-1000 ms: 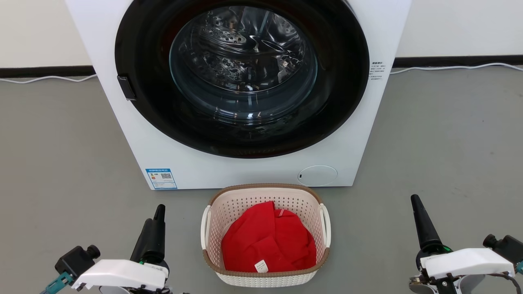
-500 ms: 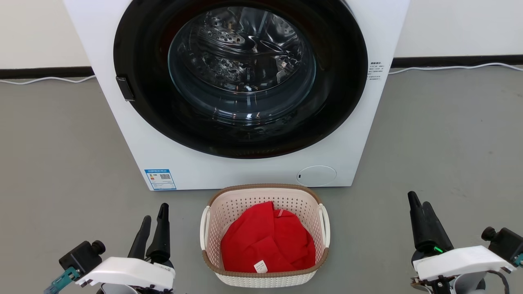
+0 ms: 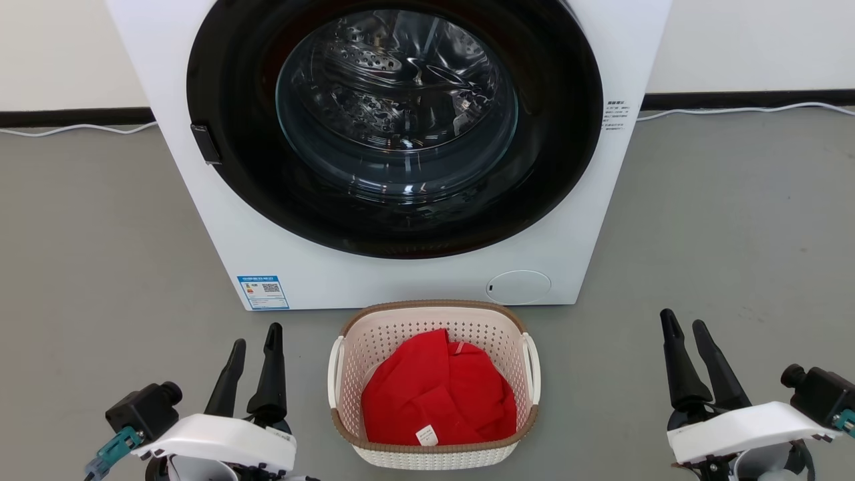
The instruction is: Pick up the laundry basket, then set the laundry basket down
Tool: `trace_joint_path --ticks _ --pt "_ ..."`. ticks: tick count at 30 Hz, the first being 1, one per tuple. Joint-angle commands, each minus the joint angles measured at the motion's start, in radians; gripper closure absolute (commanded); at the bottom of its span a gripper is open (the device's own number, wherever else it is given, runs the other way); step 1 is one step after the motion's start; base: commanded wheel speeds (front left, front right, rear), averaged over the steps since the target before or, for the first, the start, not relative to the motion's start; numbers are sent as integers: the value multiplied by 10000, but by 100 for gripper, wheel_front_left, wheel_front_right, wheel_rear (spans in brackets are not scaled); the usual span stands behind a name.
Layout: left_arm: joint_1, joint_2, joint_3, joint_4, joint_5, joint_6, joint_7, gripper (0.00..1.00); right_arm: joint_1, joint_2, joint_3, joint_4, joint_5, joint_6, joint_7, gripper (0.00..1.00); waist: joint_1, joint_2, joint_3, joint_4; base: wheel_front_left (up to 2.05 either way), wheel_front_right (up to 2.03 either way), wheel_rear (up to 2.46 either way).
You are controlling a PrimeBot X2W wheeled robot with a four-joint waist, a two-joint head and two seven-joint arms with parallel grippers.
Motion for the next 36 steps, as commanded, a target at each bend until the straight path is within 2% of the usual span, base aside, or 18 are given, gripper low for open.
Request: trace_joint_path --ticks 1,36 --pt "-568 103 144 -354 342 73 -151 0 -257 -189 214 -368 -361 54 -194 0 -1 0 0 8 0 0 0" --pt "-739 162 -281 -731 3716 265 -1147 0 -285 -584 679 -693 -4007 75 -1191 0 -1 0 19 -92 0 0 0"
